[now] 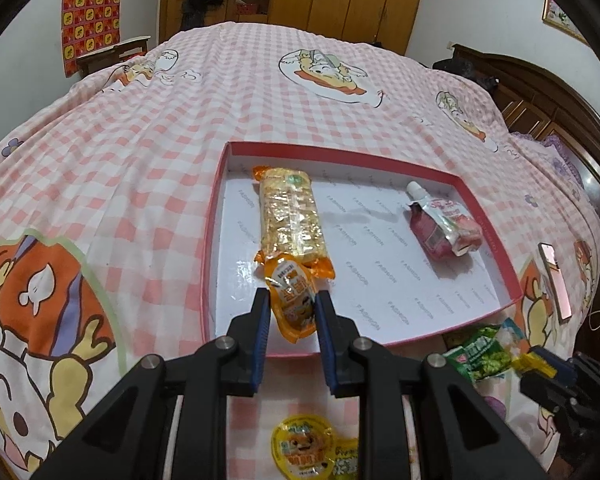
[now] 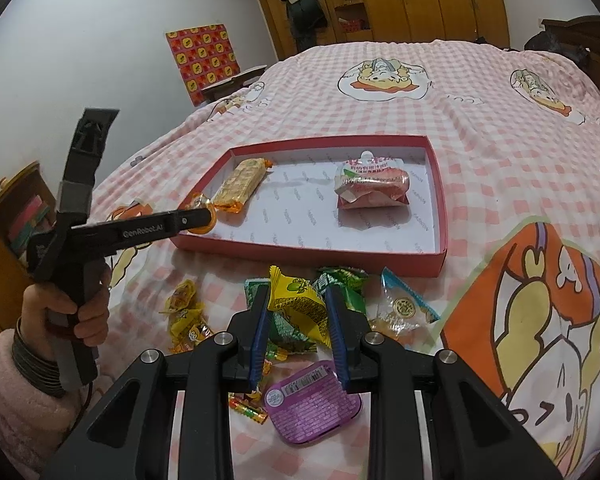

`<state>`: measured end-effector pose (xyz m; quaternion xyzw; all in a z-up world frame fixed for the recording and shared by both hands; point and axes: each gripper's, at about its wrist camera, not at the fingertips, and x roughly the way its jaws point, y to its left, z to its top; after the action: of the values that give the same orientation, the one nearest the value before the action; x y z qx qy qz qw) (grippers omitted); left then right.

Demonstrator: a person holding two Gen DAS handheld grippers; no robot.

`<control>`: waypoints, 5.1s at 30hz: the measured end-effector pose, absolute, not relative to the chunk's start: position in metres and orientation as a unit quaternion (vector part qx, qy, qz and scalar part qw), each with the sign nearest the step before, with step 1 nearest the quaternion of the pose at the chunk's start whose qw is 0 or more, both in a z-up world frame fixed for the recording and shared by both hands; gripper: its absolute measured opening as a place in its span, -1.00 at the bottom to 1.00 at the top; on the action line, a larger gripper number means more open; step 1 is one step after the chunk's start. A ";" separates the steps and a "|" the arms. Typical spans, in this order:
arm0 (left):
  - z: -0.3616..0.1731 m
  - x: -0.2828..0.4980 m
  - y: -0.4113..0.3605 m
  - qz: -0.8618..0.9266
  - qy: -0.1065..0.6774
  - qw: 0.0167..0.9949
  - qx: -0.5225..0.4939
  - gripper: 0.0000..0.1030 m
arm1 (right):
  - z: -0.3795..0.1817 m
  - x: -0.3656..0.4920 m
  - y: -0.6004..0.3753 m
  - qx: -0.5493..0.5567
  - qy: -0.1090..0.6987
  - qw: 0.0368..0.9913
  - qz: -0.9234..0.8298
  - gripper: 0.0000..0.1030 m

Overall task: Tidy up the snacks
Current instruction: 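Carry the jelly cup and yellow candy pack into the box with both tools, then open both tools to release the items and withdraw toward the pile, then move the left tool to the yellow jelly cup while the right tool approaches the clear jelly bag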

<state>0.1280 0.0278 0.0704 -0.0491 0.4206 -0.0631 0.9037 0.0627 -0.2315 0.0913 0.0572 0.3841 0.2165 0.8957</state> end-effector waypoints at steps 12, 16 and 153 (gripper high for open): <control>0.056 0.141 0.026 -0.047 0.432 0.900 -0.031 -0.54 | 0.104 0.088 -0.233 0.038 0.371 0.906 0.201 -0.45; 0.053 0.145 0.025 -0.043 0.436 0.898 -0.025 -0.54 | 0.104 0.102 -0.235 0.032 0.373 0.907 0.191 -0.45; 0.034 0.072 0.025 -0.053 0.435 0.899 -0.025 0.09 | 0.051 0.063 -0.251 0.017 0.392 0.906 0.157 0.12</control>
<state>0.0723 0.0251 0.0339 -0.0254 0.4349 -0.0533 0.8985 0.0634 -0.2514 0.0514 0.0166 0.3922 0.1573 0.9062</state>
